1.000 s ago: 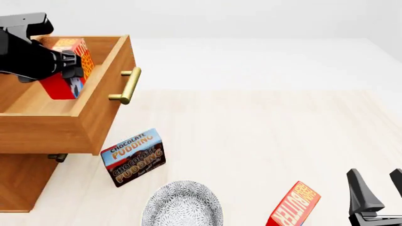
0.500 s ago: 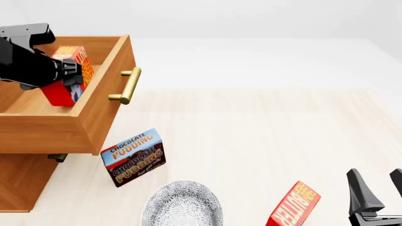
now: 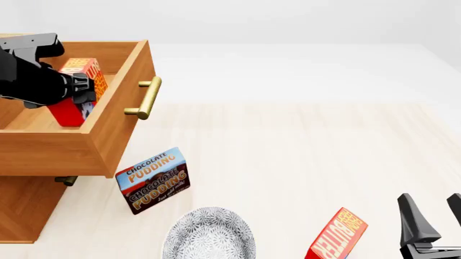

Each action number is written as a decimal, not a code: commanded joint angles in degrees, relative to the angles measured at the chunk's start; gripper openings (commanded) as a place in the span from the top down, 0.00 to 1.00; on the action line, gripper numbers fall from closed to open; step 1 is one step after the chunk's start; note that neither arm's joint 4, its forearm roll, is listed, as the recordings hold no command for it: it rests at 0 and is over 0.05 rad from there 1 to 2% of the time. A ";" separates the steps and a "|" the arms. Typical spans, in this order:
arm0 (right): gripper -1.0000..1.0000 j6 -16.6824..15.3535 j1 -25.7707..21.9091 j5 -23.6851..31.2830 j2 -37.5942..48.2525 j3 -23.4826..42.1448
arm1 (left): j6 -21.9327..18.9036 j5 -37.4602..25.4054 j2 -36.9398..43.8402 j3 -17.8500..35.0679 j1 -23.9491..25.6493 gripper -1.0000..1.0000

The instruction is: Put the butter at the front in the top drawer of the cabinet and close it.

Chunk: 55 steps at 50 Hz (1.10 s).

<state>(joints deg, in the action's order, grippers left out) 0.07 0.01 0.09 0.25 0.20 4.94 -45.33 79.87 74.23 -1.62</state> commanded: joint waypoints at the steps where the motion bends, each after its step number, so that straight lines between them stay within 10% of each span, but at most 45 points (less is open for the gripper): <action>1: 0.00 0.01 0.01 -0.06 0.01 -0.02 | -1.14 0.39 -0.44 -0.12 -0.22 1.00; 19: 0.00 -0.02 0.00 -0.06 0.01 -0.02 | -0.91 1.09 0.13 -1.10 0.26 1.00; 20: 0.00 0.00 0.00 -0.06 0.02 -0.02 | -0.96 1.03 0.19 -1.01 0.21 0.00; 55: 0.00 -0.01 0.01 -0.05 0.02 -0.02 | -1.77 -2.74 -1.77 2.24 1.04 0.00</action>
<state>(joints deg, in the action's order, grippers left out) 0.07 0.01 0.09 0.25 0.20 3.79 -46.73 78.98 75.71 -0.79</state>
